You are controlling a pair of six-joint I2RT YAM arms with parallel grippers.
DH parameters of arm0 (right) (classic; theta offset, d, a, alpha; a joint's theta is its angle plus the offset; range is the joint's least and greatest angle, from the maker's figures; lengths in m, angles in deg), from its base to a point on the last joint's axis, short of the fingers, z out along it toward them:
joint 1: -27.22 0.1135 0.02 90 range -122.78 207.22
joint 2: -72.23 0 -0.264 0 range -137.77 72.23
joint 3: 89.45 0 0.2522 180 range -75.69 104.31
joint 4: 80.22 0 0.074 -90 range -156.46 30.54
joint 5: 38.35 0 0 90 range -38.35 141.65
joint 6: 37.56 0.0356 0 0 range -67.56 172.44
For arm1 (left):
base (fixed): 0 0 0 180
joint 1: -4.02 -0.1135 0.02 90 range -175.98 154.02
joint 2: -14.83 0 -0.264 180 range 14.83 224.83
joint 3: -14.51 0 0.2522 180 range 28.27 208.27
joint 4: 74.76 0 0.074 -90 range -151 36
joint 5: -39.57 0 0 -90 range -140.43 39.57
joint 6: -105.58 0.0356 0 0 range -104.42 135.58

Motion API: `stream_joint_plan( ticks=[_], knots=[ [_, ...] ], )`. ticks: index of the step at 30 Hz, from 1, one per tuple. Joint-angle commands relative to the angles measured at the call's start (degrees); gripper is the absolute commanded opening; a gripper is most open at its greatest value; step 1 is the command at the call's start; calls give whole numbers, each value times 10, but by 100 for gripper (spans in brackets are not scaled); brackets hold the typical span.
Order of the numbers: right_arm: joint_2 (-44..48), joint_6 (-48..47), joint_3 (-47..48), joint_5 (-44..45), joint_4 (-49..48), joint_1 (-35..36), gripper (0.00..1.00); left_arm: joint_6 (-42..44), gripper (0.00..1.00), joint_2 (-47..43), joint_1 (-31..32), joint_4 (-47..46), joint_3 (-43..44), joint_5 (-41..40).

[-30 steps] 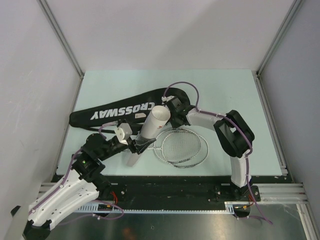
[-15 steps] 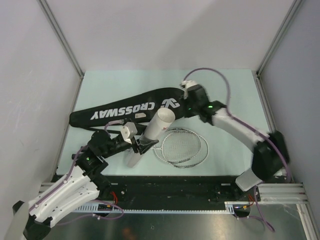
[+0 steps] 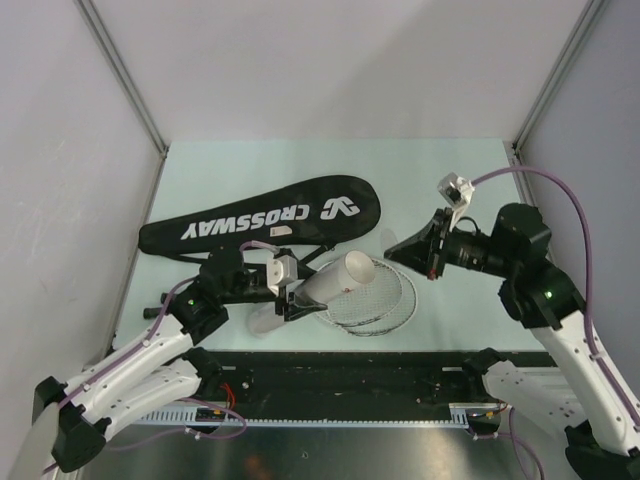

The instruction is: Pack up the badminton gear

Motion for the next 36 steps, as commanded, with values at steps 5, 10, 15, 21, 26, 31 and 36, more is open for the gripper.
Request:
stream_joint_plan(
  ticks=[5, 10, 15, 21, 26, 31, 36],
  knots=[
    [7, 64, -2, -92, 1, 57, 0, 62, 0, -7, -1, -16, 16, 32],
    [-12, 83, 2, -84, -13, 83, 0, 64, 0, -10, -1, -16, 13, 31],
    [-27, 96, 8, -63, -19, 110, 0, 65, 0, -6, -1, -16, 13, 29],
    [-49, 106, 12, -60, -25, 119, 0, 63, 0, -6, -1, -16, 13, 23],
    [-62, 121, 11, -63, -40, 128, 0, 63, 0, -10, -1, -16, 11, 23],
    [-63, 142, 11, -71, -61, 128, 0, 62, 0, -13, -1, -16, 10, 23],
    [-64, 152, 10, -58, -66, 139, 0, 58, 0, -16, -1, -18, 11, 30]
  ],
)
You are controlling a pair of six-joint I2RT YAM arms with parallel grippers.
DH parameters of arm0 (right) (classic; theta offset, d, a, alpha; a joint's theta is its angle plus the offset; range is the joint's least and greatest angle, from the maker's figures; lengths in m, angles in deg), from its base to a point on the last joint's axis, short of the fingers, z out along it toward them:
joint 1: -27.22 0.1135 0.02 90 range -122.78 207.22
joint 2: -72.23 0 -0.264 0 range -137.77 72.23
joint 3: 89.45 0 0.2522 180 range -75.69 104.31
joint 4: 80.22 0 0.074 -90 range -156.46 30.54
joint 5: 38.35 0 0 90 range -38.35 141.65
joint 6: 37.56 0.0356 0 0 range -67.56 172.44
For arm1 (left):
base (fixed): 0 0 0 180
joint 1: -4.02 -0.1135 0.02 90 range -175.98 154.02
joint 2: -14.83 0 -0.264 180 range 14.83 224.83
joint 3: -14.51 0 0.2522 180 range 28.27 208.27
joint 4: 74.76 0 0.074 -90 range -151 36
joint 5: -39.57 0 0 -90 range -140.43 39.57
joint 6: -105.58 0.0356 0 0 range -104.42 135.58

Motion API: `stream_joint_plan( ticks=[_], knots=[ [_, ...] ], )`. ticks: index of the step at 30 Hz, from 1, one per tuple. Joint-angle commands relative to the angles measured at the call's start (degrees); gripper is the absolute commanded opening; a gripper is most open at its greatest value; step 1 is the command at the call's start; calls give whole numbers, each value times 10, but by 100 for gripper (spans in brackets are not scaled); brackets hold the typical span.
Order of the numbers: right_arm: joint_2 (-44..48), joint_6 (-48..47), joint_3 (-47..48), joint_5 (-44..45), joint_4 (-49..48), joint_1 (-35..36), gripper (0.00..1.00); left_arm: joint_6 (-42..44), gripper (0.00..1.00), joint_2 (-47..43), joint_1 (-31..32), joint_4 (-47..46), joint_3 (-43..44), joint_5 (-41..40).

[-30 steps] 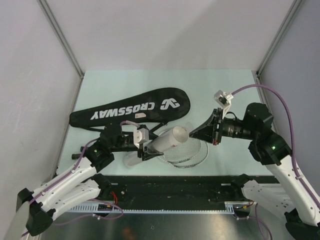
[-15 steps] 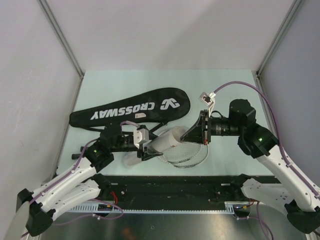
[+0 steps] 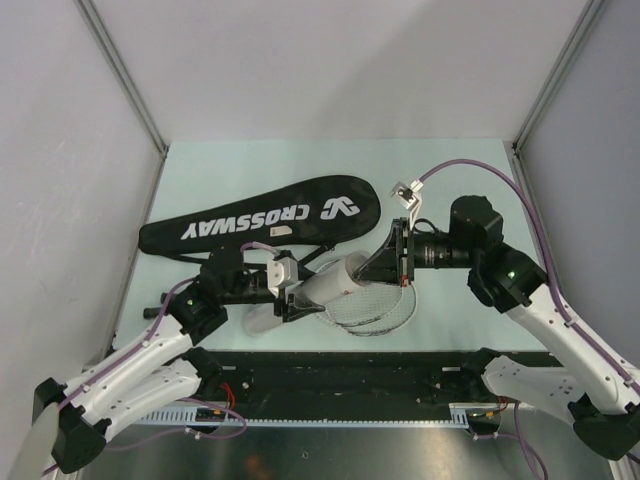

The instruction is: Pack up the badminton gear

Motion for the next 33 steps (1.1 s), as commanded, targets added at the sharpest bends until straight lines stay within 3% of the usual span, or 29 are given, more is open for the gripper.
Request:
stream_joint_plan(
  ticks=[1, 18, 25, 33],
  knots=[
    [-1, 21, 11, 9, -24, 15, 0, 35, 0, -19, -1, -43, 11, 25],
    [-12, 113, -37, -19, -106, 28, 0, 37, 0, -44, -1, -62, -3, 31],
    [-26, 158, -38, -95, -66, -16, 0, 49, 0, -60, -1, -72, -12, 41],
    [-61, 205, -51, -133, -119, -15, 0, 39, 0, -86, 0, -100, -27, 55]
  ],
)
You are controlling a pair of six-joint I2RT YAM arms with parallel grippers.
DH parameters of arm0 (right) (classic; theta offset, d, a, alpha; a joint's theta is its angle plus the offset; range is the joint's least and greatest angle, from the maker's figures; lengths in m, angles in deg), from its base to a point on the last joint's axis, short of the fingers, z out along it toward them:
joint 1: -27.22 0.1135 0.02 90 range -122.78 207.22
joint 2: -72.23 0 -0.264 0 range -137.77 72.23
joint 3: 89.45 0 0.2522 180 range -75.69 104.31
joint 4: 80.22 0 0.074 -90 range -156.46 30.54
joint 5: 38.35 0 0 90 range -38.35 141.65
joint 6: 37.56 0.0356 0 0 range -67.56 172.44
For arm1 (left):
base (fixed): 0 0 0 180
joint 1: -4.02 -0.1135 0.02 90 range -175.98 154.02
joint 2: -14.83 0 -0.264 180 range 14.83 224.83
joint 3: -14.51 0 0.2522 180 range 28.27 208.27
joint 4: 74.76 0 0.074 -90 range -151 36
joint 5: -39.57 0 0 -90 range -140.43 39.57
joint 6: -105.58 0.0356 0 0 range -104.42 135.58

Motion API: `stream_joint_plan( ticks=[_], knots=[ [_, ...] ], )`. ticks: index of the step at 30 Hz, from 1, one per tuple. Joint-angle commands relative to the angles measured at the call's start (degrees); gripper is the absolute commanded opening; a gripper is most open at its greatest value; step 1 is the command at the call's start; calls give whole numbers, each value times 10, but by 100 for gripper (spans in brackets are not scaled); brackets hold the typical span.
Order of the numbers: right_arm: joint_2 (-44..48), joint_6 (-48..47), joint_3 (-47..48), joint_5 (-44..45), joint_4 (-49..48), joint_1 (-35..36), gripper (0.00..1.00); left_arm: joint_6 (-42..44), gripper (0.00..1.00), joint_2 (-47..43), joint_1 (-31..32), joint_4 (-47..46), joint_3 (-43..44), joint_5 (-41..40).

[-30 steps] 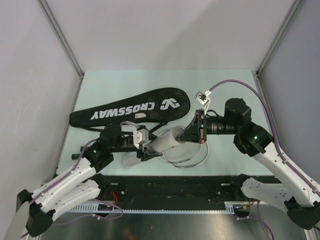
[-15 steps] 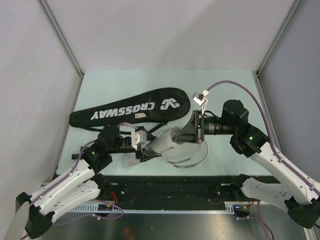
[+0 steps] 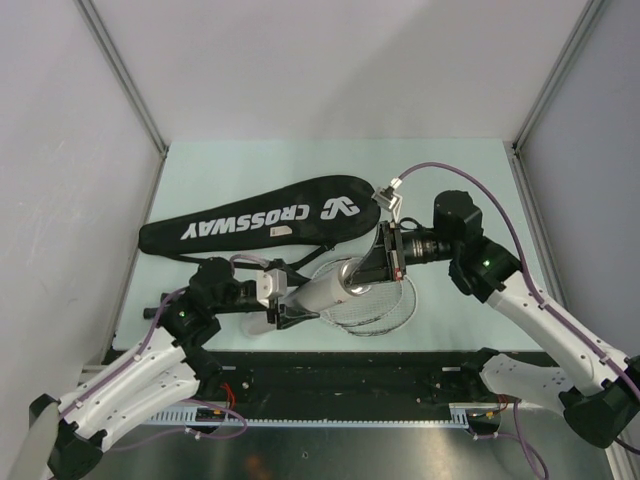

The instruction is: Pack up the badminton gear

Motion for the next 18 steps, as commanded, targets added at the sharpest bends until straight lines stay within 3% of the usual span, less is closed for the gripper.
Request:
stream_joint_plan(
  ticks=[1, 5, 18],
  knots=[
    [-15, 39, -12, -18, -30, 5, 0, 36, 0, -23, 1, -94, 9, 52],
    [-2, 89, -25, -9, -137, 12, 0, 33, 0, -21, 1, -95, 8, 51],
    [-5, 183, -64, -25, -278, 42, 0, 25, 0, -26, 1, -104, 6, 54]
  ],
)
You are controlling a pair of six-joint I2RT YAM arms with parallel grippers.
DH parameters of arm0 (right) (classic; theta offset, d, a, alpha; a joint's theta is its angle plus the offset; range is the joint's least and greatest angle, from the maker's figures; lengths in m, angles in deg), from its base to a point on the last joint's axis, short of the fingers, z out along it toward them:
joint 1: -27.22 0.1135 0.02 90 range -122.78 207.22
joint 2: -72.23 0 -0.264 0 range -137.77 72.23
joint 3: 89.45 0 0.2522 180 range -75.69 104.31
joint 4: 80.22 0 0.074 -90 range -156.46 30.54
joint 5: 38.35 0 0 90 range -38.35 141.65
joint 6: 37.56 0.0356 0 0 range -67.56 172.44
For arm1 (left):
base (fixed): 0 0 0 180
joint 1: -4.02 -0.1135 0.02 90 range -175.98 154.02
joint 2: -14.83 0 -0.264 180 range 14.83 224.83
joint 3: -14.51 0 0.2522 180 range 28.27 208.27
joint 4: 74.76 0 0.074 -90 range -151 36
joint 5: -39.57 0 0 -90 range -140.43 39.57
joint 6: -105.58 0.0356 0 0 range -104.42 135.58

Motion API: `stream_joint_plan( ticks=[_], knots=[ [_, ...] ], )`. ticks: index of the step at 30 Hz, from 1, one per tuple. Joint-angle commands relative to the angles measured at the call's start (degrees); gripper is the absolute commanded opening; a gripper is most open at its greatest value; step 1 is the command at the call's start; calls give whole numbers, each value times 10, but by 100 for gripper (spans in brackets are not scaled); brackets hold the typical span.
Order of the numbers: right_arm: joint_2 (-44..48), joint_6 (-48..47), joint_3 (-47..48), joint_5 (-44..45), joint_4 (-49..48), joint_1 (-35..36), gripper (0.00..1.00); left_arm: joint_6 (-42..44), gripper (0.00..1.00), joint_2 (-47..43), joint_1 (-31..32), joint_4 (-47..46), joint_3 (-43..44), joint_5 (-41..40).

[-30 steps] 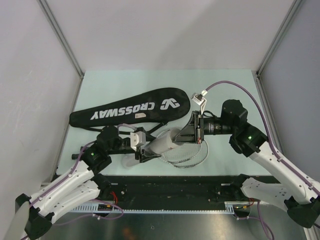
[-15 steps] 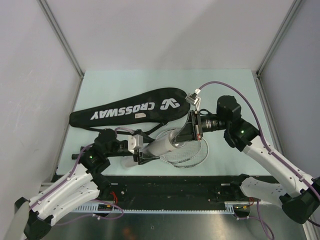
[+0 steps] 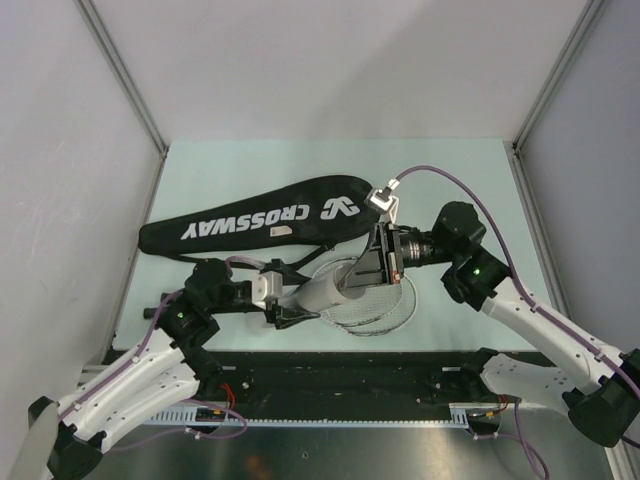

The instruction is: Pack up the badminton gear

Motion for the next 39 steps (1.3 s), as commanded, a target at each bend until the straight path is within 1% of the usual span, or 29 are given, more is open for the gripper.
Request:
stream_joint_plan(
  ticks=[1, 6, 9, 12, 17, 19, 20, 21, 23, 27, 30, 33, 35, 38, 39],
  knots=[
    [-13, 44, -7, -4, -80, 14, 0, 26, 0, -13, 1, -81, 8, 38],
    [-24, 72, -24, 2, -115, 23, 0, 26, 0, -18, 1, -84, 6, 37],
    [-28, 101, -47, -2, -160, 24, 0, 24, 0, -24, 1, -93, 4, 32],
    [-39, 105, -58, 0, -158, 24, 0, 17, 0, -35, 1, -112, -2, 28],
    [-62, 138, -74, -4, -187, 25, 1, 8, 0, -52, 1, -129, -13, 13],
    [-70, 143, -80, -6, -180, 24, 6, 10, 0, -61, 1, -135, -17, 8],
    [-74, 148, -82, -10, -177, 23, 11, 11, 0, -62, 1, -138, -19, 3],
    [-79, 149, -85, -13, -174, 23, 22, 11, 0, -66, 1, -138, -19, 2],
    [-84, 152, -95, -16, -173, 24, 25, 12, 0, -67, 1, -141, -22, 5],
    [-91, 169, -99, -14, -192, 23, 36, 11, 0, -67, 1, -142, -22, 9],
    [-101, 180, -99, -17, -207, 24, 40, 11, 0, -67, 1, -143, -23, 11],
    [-108, 170, -100, -20, -203, 25, 44, 8, 1, -67, 1, -145, -23, 12],
    [-103, 165, -100, -24, -207, 17, 44, 4, 0, -67, 1, -145, -23, 11],
    [-76, 122, -88, -16, -175, -10, 45, -3, 0, -67, 1, -145, -23, -4],
    [-68, 105, -76, -11, -136, -16, 46, -3, 0, -66, 1, -145, -23, -12]
  ],
)
